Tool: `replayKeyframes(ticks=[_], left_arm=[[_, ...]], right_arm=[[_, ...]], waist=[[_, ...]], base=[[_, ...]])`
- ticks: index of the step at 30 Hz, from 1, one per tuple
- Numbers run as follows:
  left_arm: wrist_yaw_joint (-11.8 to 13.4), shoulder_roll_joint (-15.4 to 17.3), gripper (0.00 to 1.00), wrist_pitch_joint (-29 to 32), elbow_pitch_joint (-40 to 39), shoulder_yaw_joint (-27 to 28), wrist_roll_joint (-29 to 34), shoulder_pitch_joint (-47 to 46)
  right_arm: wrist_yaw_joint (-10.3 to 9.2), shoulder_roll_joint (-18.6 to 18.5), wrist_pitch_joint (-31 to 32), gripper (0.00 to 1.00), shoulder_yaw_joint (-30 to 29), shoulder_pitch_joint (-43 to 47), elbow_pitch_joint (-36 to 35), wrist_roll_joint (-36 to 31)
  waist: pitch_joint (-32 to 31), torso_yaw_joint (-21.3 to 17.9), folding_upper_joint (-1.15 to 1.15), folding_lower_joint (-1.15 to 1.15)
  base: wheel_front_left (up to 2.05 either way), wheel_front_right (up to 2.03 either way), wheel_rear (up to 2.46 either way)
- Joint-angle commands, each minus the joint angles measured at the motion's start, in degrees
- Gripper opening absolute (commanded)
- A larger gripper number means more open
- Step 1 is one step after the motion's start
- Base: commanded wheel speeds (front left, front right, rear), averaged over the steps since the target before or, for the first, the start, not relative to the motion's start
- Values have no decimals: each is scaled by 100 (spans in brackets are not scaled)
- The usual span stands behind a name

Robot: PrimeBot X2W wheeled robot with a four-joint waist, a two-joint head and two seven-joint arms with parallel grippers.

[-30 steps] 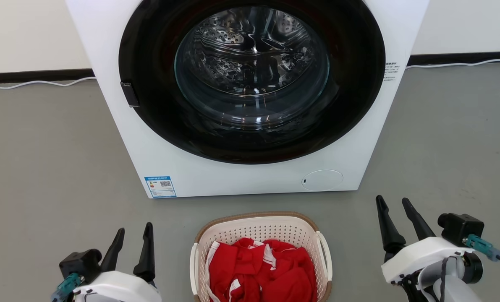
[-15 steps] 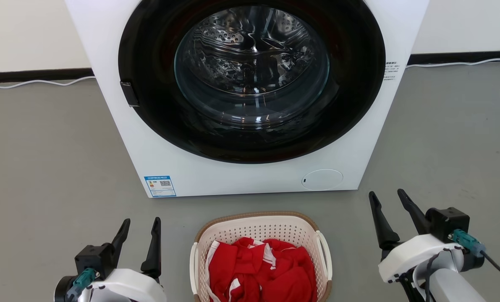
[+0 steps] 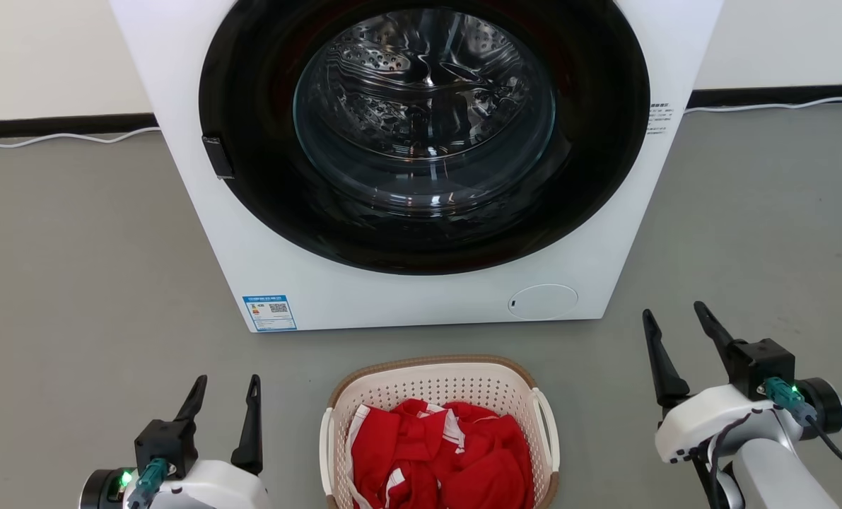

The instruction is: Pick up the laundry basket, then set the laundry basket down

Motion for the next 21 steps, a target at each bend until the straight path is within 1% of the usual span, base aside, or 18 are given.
replayKeyframes(ticks=[1, 4, 9, 21], left_arm=[[64, 68, 100, -100, -72, 208, 208, -343], [92, 55, 100, -141, -2, 253, 337, -374], [86, 33, 100, -141, 84, 321, 233, -379], [23, 19, 100, -141, 82, 277, 230, -401]], right_arm=[[17, 5, -118, 100, 32, -256, -71, -269], [18, 58, -160, 100, -101, -286, -18, -540], [18, 121, -160, 100, -178, -278, 0, -609], [18, 171, -160, 100, -217, -293, -10, -644]], waist=[[3, -1, 0, 0], [11, -4, 0, 0], [21, -10, 0, 0], [89, -13, 0, 0]], base=[[0, 0, 0], [0, 0, 0], [0, 0, 0], [0, 0, 0]])
